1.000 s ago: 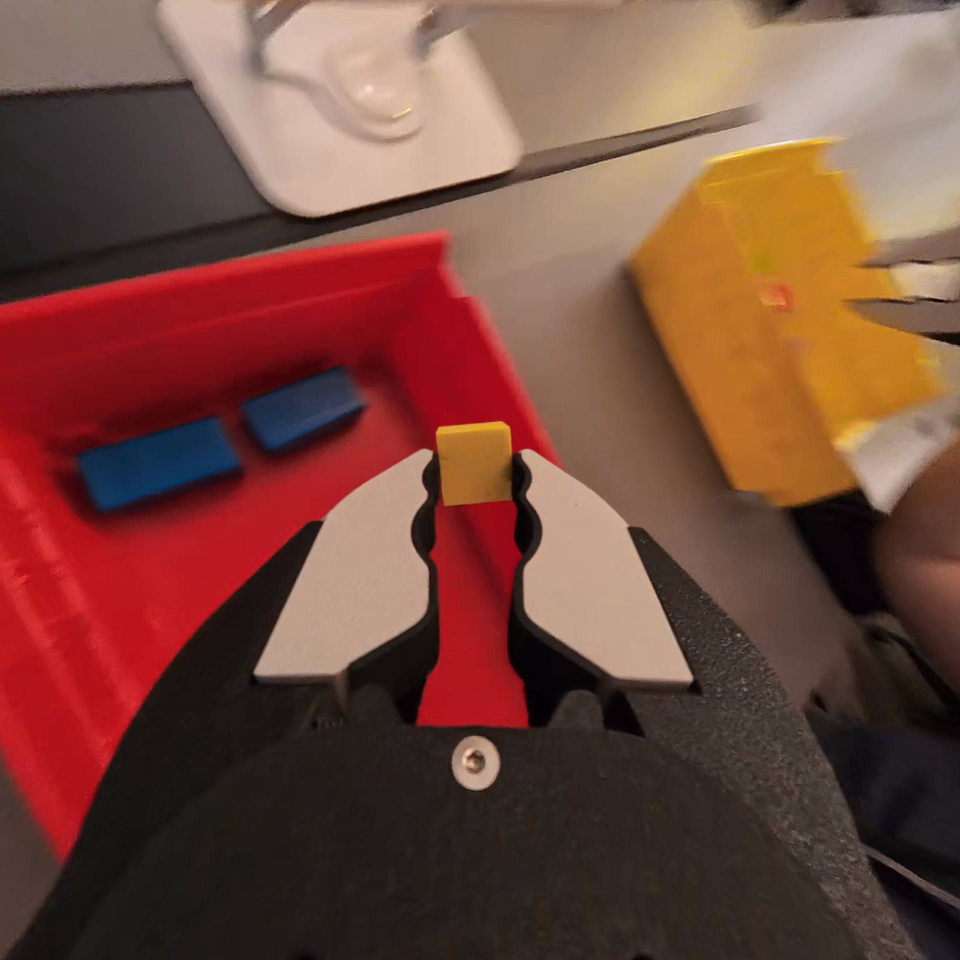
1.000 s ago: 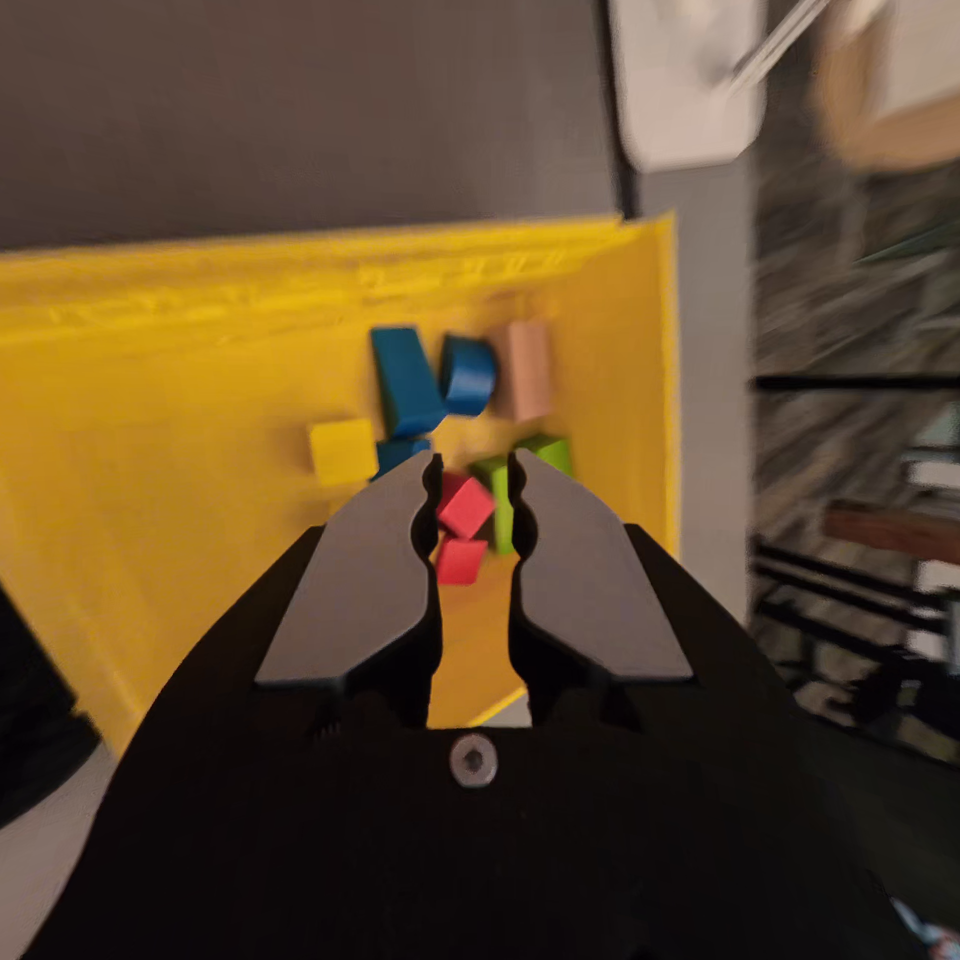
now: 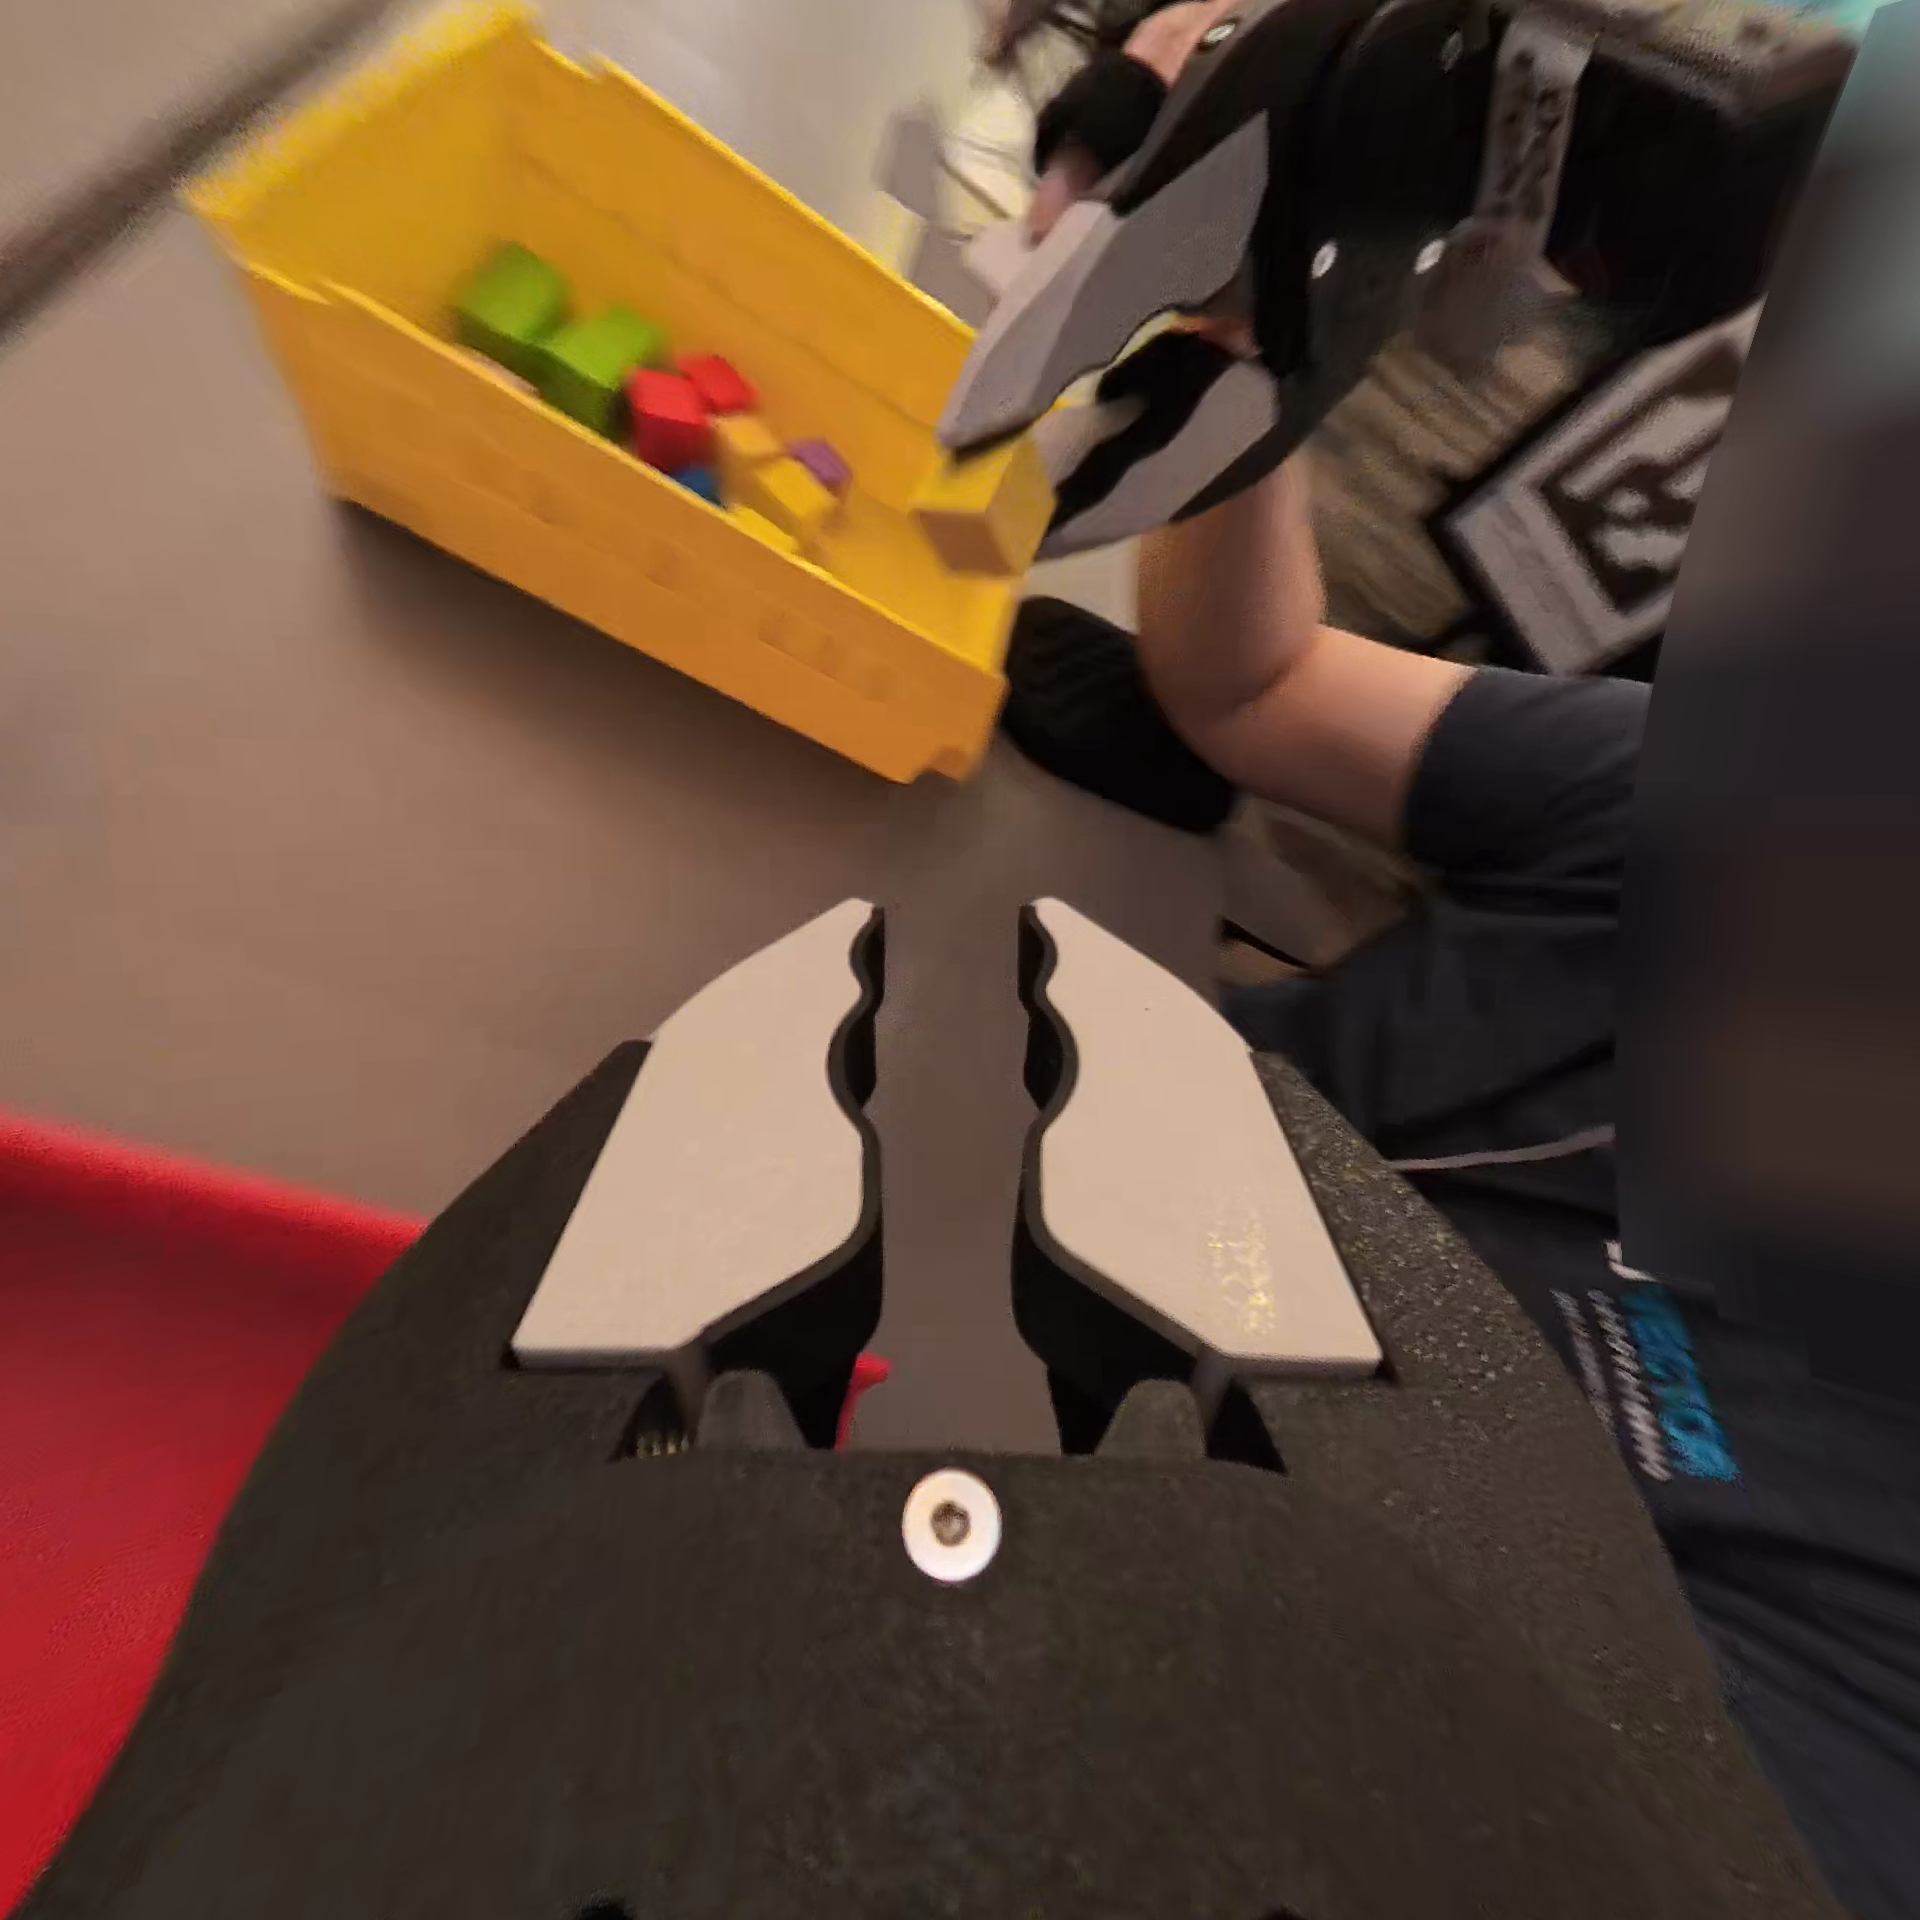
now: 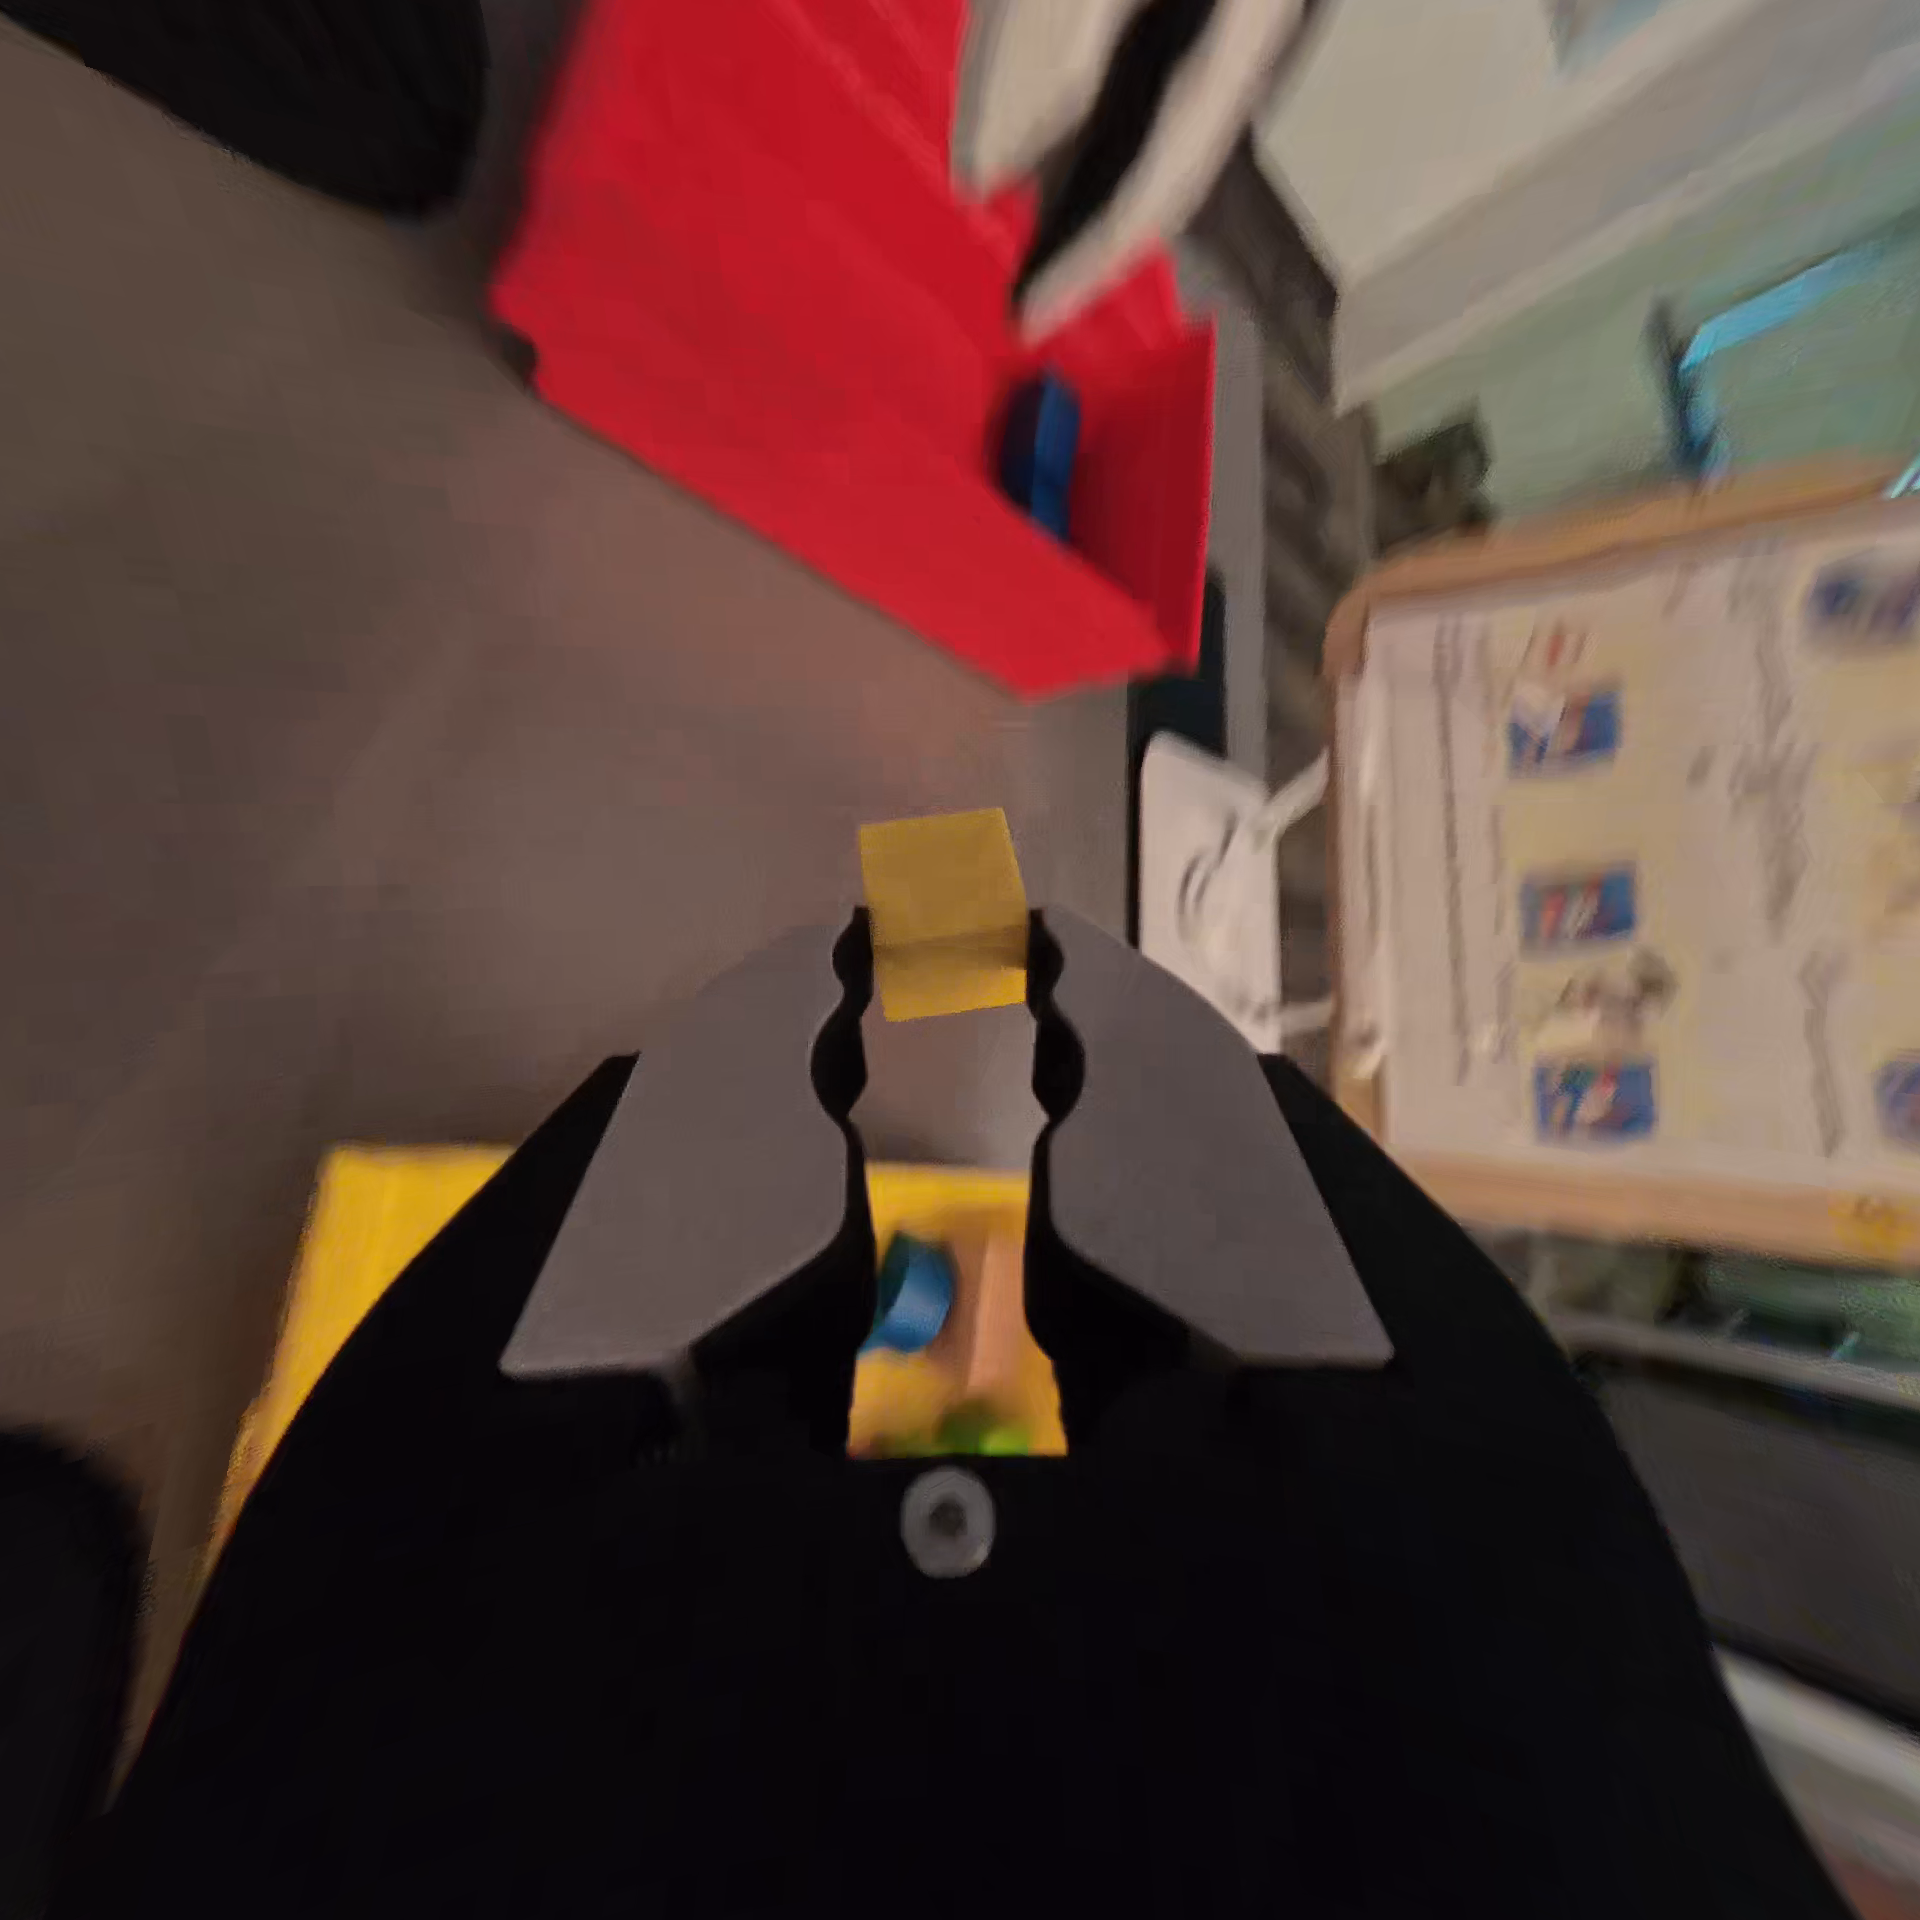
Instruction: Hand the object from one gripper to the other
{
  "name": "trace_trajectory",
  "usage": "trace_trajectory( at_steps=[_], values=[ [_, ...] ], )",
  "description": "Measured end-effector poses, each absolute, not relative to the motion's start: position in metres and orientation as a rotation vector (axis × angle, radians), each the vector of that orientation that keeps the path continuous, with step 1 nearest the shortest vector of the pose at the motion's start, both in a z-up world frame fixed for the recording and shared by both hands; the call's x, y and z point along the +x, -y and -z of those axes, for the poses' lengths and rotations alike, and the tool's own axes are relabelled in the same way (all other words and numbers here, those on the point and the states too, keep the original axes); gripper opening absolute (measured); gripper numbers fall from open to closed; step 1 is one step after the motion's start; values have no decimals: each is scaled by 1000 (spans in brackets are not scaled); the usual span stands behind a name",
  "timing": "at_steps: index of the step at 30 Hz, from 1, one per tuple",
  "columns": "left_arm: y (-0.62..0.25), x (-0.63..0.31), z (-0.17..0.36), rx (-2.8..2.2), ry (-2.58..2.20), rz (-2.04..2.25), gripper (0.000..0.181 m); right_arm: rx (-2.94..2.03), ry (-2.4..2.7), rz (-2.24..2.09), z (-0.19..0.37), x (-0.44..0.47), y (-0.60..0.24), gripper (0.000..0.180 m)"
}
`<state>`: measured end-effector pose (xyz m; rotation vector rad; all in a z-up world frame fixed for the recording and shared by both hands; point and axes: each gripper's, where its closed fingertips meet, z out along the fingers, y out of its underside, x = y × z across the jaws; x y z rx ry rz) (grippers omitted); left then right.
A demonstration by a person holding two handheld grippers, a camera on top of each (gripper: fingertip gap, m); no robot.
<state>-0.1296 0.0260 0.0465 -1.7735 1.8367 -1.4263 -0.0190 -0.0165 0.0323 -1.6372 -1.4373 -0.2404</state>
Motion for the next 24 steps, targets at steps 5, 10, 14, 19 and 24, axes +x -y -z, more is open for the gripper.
trace_trajectory(
  at_steps=[5,10,14,19,24],
  values=[
    [-66,-147,-76,-1704,-1595,1259,19,-2155,1296,90,31,78,28,29],
    [-60,-159,-80,-1718,-1596,1360,28,-2353,1318,-64,87,89,19,29],
    [-67,-156,-71,-1773,-1594,1294,30,-2415,1282,-157,111,92,10,29],
    [-59,-151,-65,-1771,-1652,1261,30,-2451,1270,-241,124,88,9,29],
    [-58,-150,-60,-1794,-1667,1239,30,-2533,1251,-230,137,94,7,29]
  ],
)
